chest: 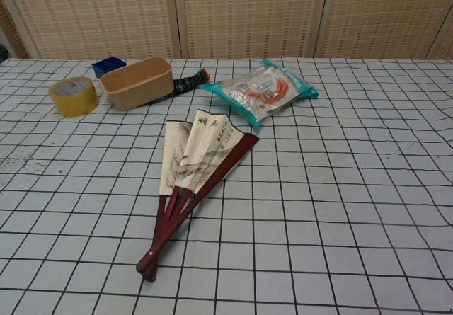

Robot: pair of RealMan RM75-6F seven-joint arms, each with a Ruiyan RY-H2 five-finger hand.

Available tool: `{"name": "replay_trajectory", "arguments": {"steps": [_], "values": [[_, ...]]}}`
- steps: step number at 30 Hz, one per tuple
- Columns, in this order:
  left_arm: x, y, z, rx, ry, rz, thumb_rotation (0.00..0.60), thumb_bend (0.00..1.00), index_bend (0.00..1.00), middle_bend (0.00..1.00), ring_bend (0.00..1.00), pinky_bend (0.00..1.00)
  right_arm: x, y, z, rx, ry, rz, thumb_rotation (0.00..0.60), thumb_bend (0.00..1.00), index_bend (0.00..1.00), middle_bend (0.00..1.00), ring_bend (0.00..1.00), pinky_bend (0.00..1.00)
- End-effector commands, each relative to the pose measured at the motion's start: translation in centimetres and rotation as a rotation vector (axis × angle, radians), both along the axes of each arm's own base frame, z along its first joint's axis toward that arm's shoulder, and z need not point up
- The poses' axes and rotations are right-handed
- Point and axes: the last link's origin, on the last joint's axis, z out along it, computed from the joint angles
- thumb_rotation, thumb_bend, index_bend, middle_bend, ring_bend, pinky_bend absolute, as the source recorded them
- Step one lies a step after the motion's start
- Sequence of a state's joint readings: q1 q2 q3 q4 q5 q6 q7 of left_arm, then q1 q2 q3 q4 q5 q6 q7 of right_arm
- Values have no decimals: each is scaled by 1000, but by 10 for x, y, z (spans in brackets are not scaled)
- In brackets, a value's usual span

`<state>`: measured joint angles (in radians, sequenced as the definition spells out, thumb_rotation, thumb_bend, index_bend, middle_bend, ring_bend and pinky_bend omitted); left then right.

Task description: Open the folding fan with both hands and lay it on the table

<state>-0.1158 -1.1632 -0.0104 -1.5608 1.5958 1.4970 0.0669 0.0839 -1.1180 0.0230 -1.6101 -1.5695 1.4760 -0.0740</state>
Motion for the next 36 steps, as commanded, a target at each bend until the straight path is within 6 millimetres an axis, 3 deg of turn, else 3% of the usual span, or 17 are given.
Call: {"name": "replay_trajectory", "arguments": {"steps": [1,9,12,14,23,29,36], "values": [[4,-1,0,13,-15,-32,600,505,0,0,0,128,0,0,-1,-1,4,-2,600,161,0,0,0,0],[2,1,-5,-23,-6,-10,600,501,0,0,0,131,6,-3,-13,27,-5,49,600,161,5,0,0,0],[3,2,-4,-21,-11,-6,600,502,0,0,0,131,12,-7,-21,50,-10,88,600,161,54,0,0,0],[3,5,-2,-11,-27,-4,600,502,0,0,0,131,48,-33,-56,143,51,269,600,161,128,0,0,0],[-3,8,8,16,-48,30,600,500,0,0,0,132,126,-96,-135,289,67,432,600,161,193,0,0,0],[-6,12,10,7,-55,49,600,501,0,0,0,131,159,-118,-181,327,94,495,600,161,252,0,0,0],[-11,14,11,2,-49,74,600,503,0,0,0,131,172,-135,-217,353,123,486,600,161,316,0,0,0]]}}
